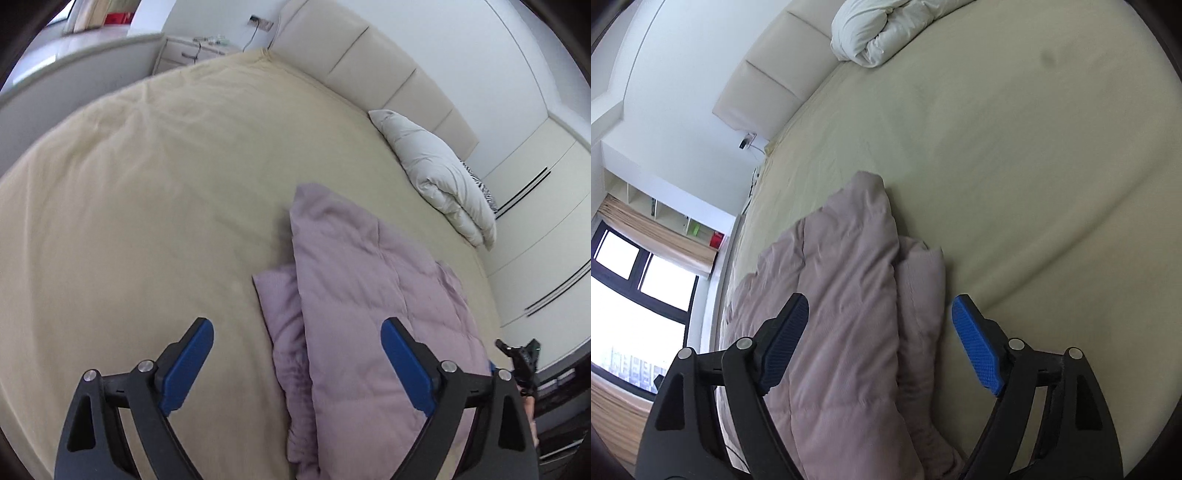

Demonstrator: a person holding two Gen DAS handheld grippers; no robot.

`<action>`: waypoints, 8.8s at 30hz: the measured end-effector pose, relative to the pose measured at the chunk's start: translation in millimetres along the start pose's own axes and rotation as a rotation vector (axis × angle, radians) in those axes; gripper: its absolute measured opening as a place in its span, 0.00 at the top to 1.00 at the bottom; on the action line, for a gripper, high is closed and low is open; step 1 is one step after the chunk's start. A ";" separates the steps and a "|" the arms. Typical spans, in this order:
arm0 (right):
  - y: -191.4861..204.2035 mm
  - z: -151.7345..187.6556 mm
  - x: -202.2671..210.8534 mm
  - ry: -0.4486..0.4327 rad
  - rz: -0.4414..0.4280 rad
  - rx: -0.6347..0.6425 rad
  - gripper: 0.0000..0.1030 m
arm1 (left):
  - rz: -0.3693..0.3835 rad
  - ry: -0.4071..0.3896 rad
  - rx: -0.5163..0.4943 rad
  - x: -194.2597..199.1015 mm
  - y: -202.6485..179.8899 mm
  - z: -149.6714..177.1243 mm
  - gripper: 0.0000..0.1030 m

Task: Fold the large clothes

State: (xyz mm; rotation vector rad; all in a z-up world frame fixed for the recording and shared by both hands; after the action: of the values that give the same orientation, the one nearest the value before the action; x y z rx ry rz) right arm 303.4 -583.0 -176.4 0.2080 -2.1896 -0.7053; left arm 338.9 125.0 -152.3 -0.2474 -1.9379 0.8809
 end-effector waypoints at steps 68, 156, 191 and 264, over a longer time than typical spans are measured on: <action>90.4 36.9 -114.8 0.368 -0.258 0.127 0.22 | 0.247 0.442 0.202 -96.4 -12.0 24.4 0.42; 342.6 185.4 330.1 -0.713 0.478 0.475 0.00 | -0.334 -0.849 -0.466 358.9 -86.9 208.2 0.00; 386.7 291.3 143.7 -0.057 0.540 0.594 0.00 | -0.531 -0.399 -0.413 209.1 -40.5 270.7 0.00; 389.9 296.1 127.8 -0.013 0.530 0.585 0.00 | -0.539 -0.375 -0.423 204.1 -38.2 277.5 0.00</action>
State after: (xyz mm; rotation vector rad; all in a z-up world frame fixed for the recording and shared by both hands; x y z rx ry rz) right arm 30.3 -182.7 -31.2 -0.0862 -2.2697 0.2335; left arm 8.4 68.8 -64.5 0.2111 -2.3653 0.1612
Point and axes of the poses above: each gripper's, at about its wrist camera, not at the fingertips, and x roughly against the way its jaws point, y to its left, z to its underside, the point moved 6 cm from there along -x, roughly the way its jaws point, and after that the axes turned 15 degrees about x, right-handed, at the moved point
